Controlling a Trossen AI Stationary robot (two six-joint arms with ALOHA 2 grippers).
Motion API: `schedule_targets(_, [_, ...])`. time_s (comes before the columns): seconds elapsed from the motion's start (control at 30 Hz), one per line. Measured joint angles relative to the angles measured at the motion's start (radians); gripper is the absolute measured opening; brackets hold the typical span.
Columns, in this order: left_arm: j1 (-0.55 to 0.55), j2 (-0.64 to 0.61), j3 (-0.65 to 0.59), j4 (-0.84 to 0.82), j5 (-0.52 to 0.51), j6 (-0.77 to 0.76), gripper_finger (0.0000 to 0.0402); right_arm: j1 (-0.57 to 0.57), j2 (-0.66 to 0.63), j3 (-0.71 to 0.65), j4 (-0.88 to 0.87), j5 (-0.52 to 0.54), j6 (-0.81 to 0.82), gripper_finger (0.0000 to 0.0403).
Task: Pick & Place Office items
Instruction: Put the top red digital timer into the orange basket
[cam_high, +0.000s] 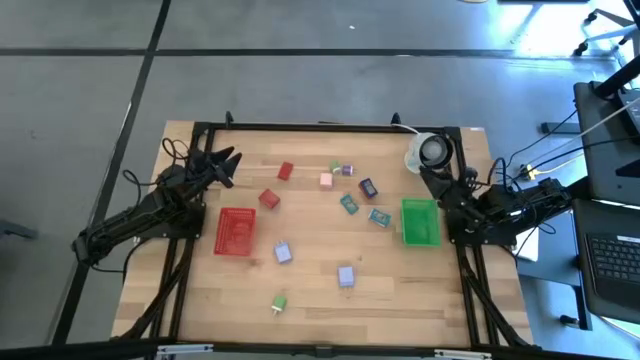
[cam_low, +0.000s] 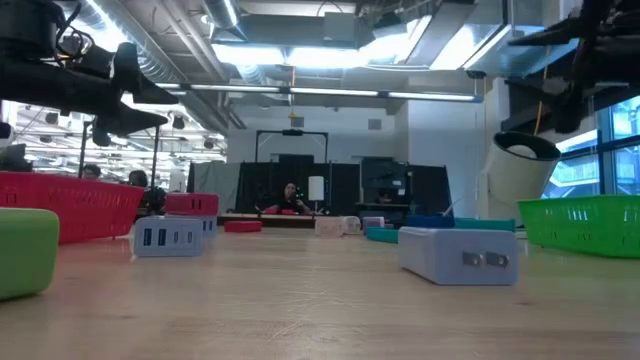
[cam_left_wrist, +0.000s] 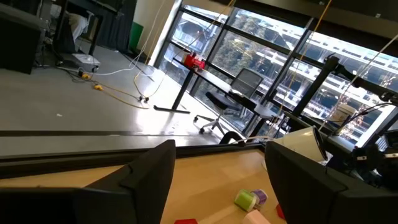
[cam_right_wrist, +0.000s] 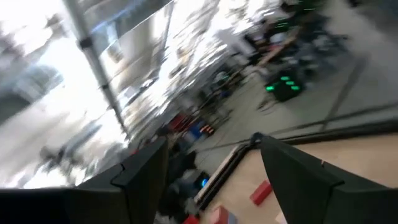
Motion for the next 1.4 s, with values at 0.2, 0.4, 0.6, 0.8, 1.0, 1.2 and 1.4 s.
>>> schedule_targets(0.2, [0.000,0.000,0.000,0.000,0.000,0.000,0.0246,0.000,0.000,0.000,0.000,0.077,0.149,0.0261])
schedule_targets(0.4, [0.000,0.000,0.000,0.003,-0.018,-0.001,0.0244,0.000,0.000,0.000,-0.003,0.168,0.044,0.0261])
schedule_targets(0.6, [0.000,0.000,0.000,0.054,-0.086,-0.205,0.0246,0.000,0.000,0.000,-0.023,0.227,-0.174,0.0261])
schedule_targets(0.8, [0.000,0.000,0.000,0.113,-0.165,-0.341,0.0245,0.000,0.000,0.000,-0.023,0.272,-0.273,0.0262])
schedule_targets(1.0, [0.000,0.001,0.000,0.116,-0.289,-0.343,0.0244,0.000,0.000,0.000,-0.023,0.378,-0.325,0.0262])
schedule_targets(1.2, [0.000,0.001,0.000,0.116,-0.401,-0.342,0.0245,0.000,0.000,0.000,-0.023,0.343,-0.326,0.0262])
schedule_targets(1.4, [0.000,0.001,0.000,0.128,-0.305,-0.338,0.0246,-0.002,0.000,0.000,-0.022,0.308,-0.324,0.0262])
